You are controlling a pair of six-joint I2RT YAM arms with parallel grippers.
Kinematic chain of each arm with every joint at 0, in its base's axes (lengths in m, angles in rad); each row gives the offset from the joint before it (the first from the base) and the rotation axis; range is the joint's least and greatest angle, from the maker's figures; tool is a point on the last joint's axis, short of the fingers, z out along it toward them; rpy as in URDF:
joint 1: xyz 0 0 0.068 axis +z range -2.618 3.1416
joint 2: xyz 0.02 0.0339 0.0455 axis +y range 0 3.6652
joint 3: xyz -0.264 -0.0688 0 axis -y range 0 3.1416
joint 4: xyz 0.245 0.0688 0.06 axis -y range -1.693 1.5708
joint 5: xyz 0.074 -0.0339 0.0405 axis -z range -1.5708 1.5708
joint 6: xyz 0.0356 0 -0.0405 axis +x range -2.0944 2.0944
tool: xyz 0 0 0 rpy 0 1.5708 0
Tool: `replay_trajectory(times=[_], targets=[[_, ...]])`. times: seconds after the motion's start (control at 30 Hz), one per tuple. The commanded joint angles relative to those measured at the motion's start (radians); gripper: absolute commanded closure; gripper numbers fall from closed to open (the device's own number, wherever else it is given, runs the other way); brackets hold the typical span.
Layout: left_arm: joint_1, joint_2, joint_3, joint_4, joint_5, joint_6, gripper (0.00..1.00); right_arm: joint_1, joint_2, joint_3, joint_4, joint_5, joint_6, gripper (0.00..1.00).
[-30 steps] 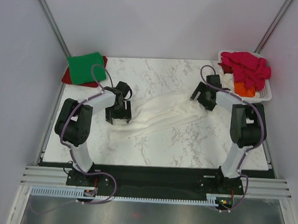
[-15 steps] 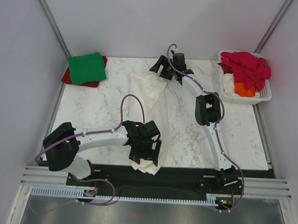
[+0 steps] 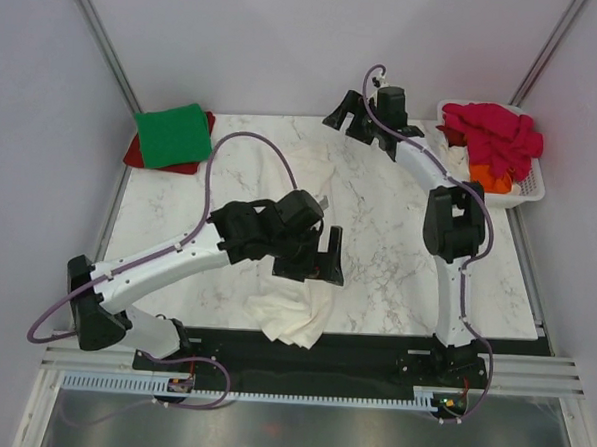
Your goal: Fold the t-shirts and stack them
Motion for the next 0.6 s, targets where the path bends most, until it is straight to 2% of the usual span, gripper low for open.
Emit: replay_trajectory(times=[0.0,0.1,0.2,0.23,0.37,0.57], targets=[[0.029,-0.062,0.116,-0.235,-0.234,0.129,0.00,0.067,-0.189,-0.151,0.047,-0.050,-0.044,0.02],[0.088,-0.133,0.112,-0.330,-0.383,0.179,0.00,0.138,-0.212,-0.249,0.047,-0.051,-0.064,0.02],[0.185,-0.215,0.064,-0.378,-0.457,0.215,0.02,0.192,-0.176,-0.280,0.050,-0.074,-0.040,0.04],[0.213,-0.244,0.046,-0.375,-0.462,0.238,0.03,0.215,-0.162,-0.280,0.055,-0.084,-0.028,0.08],[0.314,-0.375,-0.063,-0.322,-0.494,0.294,0.05,0.264,-0.047,-0.223,0.040,-0.116,0.009,0.15],[0.361,-0.455,-0.164,-0.292,-0.548,0.326,0.03,0.261,0.087,-0.133,0.015,-0.076,0.020,0.15]])
